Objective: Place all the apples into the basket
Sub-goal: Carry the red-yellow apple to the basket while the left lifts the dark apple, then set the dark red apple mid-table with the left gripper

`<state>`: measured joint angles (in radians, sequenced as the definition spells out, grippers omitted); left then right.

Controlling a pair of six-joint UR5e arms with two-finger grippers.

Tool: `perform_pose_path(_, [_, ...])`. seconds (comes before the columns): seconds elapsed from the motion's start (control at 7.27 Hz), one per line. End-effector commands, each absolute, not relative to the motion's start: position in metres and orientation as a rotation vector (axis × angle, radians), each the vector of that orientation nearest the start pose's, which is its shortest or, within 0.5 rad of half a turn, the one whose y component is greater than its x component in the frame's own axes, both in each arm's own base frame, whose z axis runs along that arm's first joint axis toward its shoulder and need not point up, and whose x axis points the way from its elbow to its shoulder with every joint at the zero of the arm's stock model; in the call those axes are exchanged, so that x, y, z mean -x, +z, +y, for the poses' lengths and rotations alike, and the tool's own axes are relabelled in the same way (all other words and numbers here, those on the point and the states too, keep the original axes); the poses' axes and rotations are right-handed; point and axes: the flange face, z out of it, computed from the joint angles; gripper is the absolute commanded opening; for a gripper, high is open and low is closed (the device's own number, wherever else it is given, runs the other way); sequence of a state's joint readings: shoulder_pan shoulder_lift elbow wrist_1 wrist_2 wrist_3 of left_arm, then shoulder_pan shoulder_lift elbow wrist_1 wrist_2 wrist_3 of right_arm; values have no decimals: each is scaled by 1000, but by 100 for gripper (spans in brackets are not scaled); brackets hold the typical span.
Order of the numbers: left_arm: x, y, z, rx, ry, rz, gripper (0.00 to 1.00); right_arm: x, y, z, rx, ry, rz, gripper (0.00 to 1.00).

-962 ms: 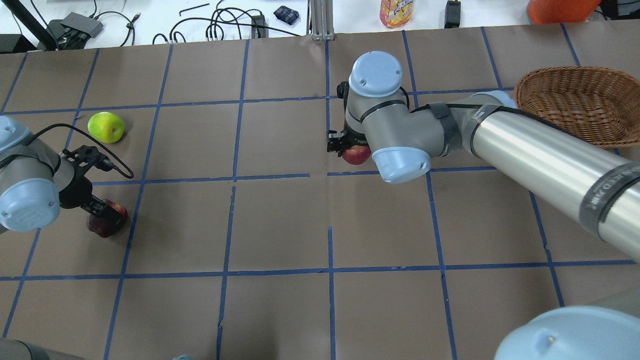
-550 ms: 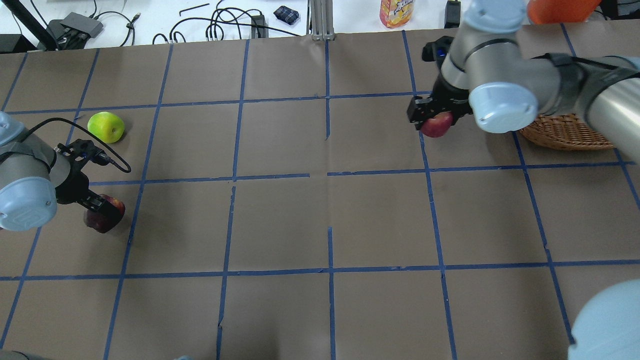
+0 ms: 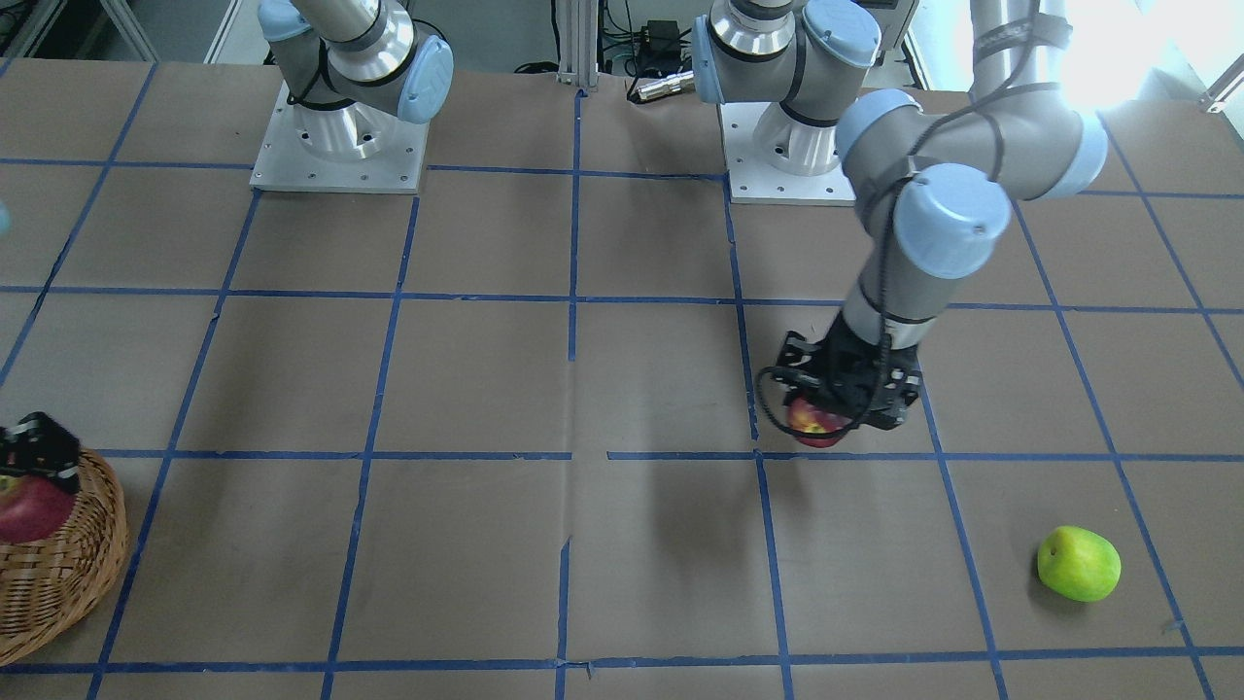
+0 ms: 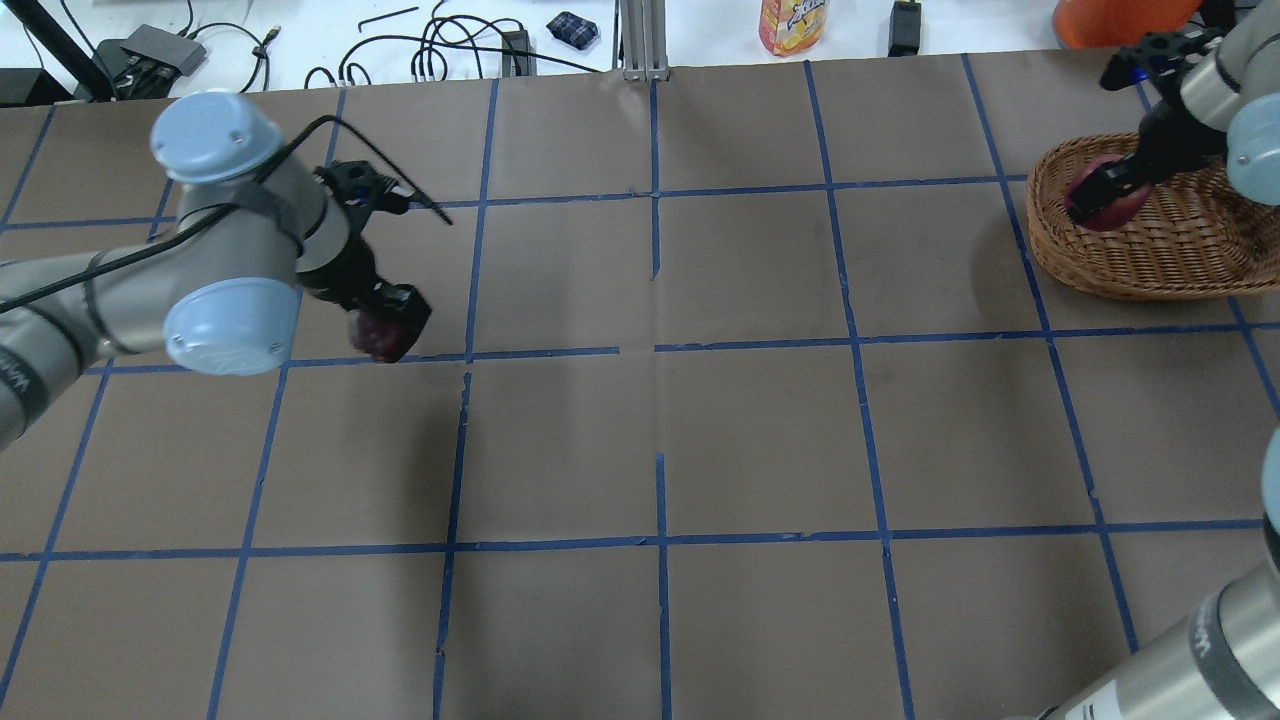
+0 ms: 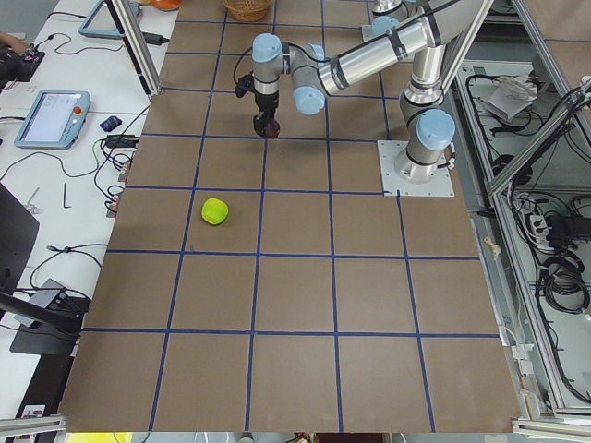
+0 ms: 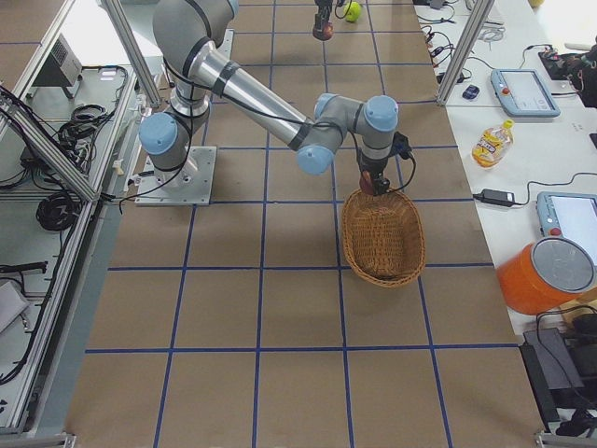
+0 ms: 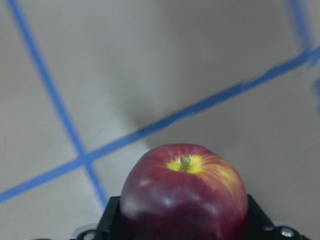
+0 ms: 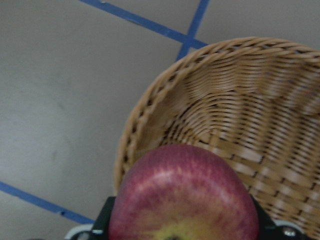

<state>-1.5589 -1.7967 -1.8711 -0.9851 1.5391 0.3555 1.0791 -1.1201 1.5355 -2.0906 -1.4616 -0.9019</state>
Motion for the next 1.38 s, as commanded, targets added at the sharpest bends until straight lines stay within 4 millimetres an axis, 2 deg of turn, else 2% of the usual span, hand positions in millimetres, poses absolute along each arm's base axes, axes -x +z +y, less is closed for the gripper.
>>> perform_pose_path(0.0, [269, 259, -537, -408, -47, 3252, 0, 285, 292, -668, 691, -290, 3016, 45])
perform_pose_path(0.14, [307, 243, -534, -421, -84, 3261, 0, 305, 282, -664, 667, -293, 3009, 51])
perform_pose_path(0.28, [355, 228, -516, -337, -55, 3276, 0, 314, 274, -659, 650, -282, 3000, 57])
perform_pose_path(0.41, [368, 215, -516, -357, -61, 3274, 31, 315, 277, -659, 653, -290, 3000, 92])
perform_pose_path(0.55, [378, 201, -511, -310, -19, 3277, 61, 316, 285, -662, 650, -329, 2998, 93])
perform_pose_path(0.69, [388, 196, -509, -286, -36, 3284, 100, 313, 286, -663, 643, -358, 2979, 94])
perform_pose_path(0.83, [389, 215, -513, -283, -88, 3291, 100, 311, 282, -663, 638, -373, 2958, 100])
perform_pose_path(0.96, [385, 239, -521, -289, -100, 3284, 100, 298, 294, -665, 658, -379, 2956, 100])
perform_pose_path(1.1, [361, 263, -538, -317, -58, 3269, 100, 259, 329, -669, 736, -391, 2963, 100])
perform_pose_path(1.24, [329, 301, -558, -231, -16, 3264, 100, 198, 344, -665, 802, -228, 2939, 100])
